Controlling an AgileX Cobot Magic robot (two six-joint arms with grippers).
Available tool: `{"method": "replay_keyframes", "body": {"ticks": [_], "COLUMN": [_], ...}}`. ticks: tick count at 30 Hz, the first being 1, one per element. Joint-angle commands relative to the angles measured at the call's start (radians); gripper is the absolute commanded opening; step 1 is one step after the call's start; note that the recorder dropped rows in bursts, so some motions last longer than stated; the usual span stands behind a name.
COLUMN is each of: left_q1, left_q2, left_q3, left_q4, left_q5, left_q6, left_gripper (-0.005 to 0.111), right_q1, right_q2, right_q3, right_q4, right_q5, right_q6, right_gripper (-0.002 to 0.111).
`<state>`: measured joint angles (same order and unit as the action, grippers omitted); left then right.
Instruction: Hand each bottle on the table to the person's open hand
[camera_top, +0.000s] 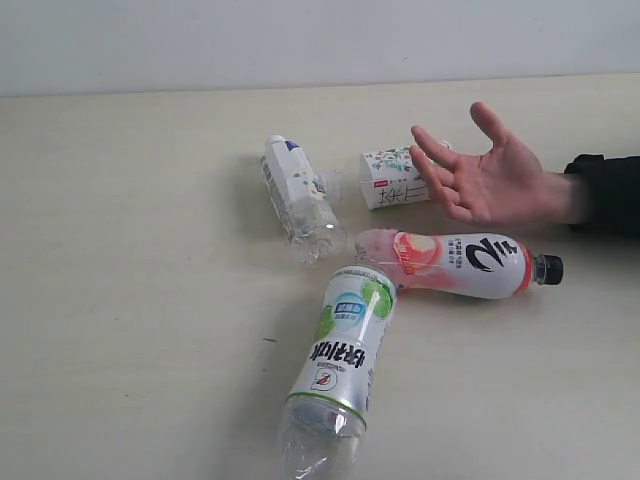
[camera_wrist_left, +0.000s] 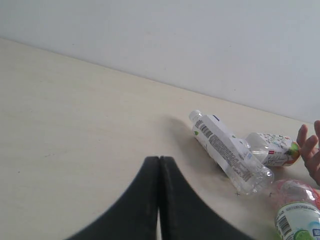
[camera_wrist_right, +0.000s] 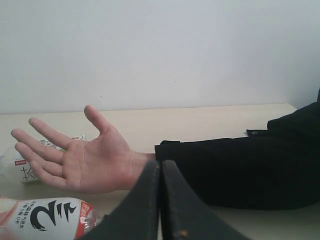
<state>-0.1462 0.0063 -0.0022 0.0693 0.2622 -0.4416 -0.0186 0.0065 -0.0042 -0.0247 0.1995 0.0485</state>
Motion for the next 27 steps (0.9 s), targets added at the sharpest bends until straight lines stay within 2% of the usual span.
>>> {"method": "replay_keyframes", "body": {"ticks": [1, 9, 15, 18, 22, 27], "left_q1": [-0.004, -0.004, -0.004, -0.004, -0.004, -0.004], "left_q2": [-0.006, -0.006, -0.006, -0.006, -0.006, -0.006], "left_q3": [0.002, 0.002, 0.002, 0.002, 0.002, 0.002], "left_q4": [0.002, 0.002, 0.002, 0.002, 0.002, 0.002], "left_q5": [-0.006, -0.006, -0.006, -0.006, -0.006, -0.006], "left_q6": [0.003, 0.003, 0.003, 0.003, 0.003, 0.003], "left_gripper": [0.0, 0.0, 0.0, 0.0, 0.0, 0.0], "right_q1": [-0.004, -0.004, -0.004, -0.004, -0.004, -0.004], "right_q2": [-0.007, -0.007, -0.007, -0.007, -0.007, -0.007], "right_q3": [0.004, 0.004, 0.004, 0.004, 0.004, 0.004], "right_q4": [-0.001, -0.013, 0.086, 0.178, 0.19, 0.179], "right_q5": [-0.003, -0.052, -0.166, -0.187, -0.194, -0.405], "right_q6": [0.004, 0.005, 0.17, 0.291, 0.345, 0.256], "right_gripper": [0.0, 0.0, 0.0, 0.0, 0.0, 0.0]}}
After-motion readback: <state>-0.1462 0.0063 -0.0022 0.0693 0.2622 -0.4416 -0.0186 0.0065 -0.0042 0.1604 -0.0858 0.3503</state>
